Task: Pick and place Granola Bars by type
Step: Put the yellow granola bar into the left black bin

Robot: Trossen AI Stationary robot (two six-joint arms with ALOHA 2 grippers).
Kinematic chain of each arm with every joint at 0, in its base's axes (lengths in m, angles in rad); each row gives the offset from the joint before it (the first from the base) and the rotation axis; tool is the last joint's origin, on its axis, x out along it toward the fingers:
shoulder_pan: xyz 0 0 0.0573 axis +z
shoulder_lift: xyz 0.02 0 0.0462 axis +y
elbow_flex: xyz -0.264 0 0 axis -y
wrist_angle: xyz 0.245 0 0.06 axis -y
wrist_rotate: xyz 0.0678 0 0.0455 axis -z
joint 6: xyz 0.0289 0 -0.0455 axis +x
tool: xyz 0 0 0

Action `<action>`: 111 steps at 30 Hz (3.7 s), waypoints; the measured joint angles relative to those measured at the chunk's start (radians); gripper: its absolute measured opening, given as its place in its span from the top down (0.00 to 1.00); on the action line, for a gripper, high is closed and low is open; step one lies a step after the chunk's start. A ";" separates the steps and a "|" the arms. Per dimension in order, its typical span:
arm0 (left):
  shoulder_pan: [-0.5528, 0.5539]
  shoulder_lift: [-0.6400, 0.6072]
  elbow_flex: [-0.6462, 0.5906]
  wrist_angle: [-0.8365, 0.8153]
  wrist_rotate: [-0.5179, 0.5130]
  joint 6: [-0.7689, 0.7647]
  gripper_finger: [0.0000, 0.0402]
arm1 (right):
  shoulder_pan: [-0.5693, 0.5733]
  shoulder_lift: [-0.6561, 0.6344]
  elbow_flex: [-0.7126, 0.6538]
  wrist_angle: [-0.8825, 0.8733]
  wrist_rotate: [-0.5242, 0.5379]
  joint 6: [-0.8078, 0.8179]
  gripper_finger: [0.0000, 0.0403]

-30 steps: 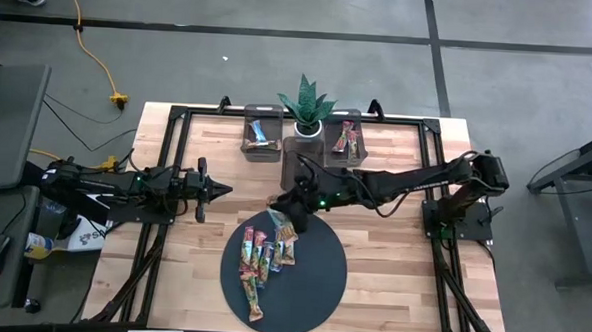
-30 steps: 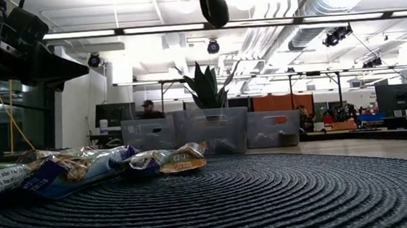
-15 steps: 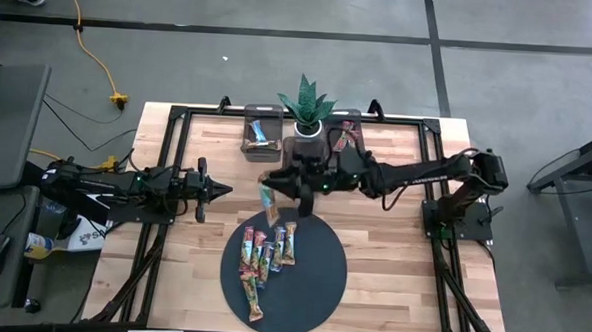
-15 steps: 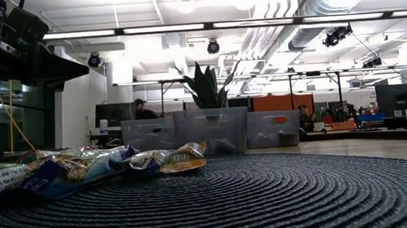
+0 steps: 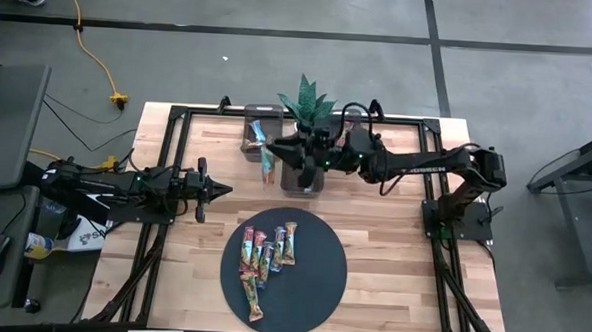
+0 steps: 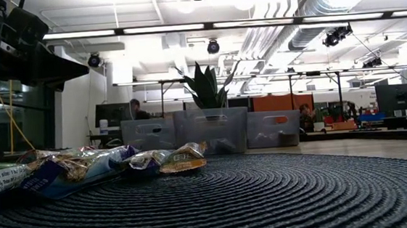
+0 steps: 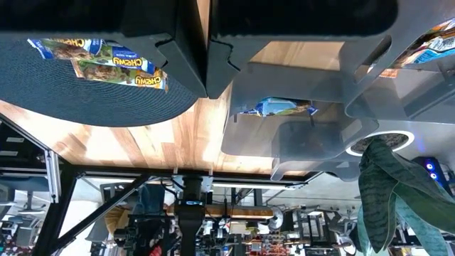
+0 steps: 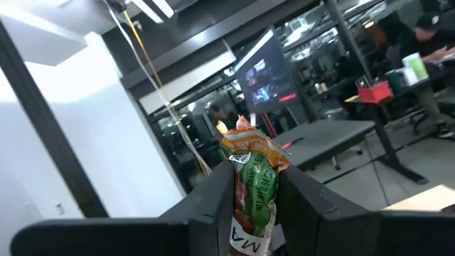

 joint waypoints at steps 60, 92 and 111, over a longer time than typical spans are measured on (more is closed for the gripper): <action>0.000 0.000 0.000 0.000 0.000 0.000 1.00 | -0.283 0.586 0.576 -0.579 0.234 -0.137 0.80; 0.000 0.000 0.000 0.000 0.000 0.000 1.00 | -0.261 0.587 0.575 -0.565 0.257 -0.250 0.71; 0.000 0.000 0.000 0.000 0.000 0.000 1.00 | -0.240 0.576 0.574 -0.534 0.263 -0.284 0.64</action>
